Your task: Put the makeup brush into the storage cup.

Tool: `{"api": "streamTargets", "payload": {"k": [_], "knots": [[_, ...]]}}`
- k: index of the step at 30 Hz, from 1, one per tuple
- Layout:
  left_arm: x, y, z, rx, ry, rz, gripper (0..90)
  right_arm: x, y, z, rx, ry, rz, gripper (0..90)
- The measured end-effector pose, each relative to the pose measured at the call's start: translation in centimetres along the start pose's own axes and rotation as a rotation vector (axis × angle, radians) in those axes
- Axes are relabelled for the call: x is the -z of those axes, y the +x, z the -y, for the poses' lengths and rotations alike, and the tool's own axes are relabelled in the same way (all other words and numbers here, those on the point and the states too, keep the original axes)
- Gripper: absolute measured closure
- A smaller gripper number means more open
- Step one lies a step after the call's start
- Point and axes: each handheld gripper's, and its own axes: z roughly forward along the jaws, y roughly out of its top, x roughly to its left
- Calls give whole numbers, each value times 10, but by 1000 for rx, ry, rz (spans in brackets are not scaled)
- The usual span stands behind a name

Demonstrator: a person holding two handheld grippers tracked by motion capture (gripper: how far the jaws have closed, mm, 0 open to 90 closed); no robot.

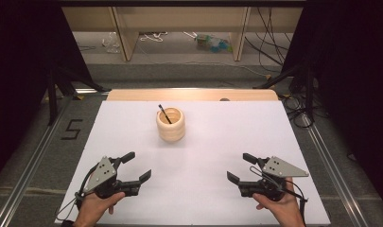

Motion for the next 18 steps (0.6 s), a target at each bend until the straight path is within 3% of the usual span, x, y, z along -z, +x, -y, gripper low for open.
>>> {"api": "streamTargets", "payload": {"k": [18], "knots": [[0,0,0,-5,1,1,164,0,0,0,3,0,2,166]]}}
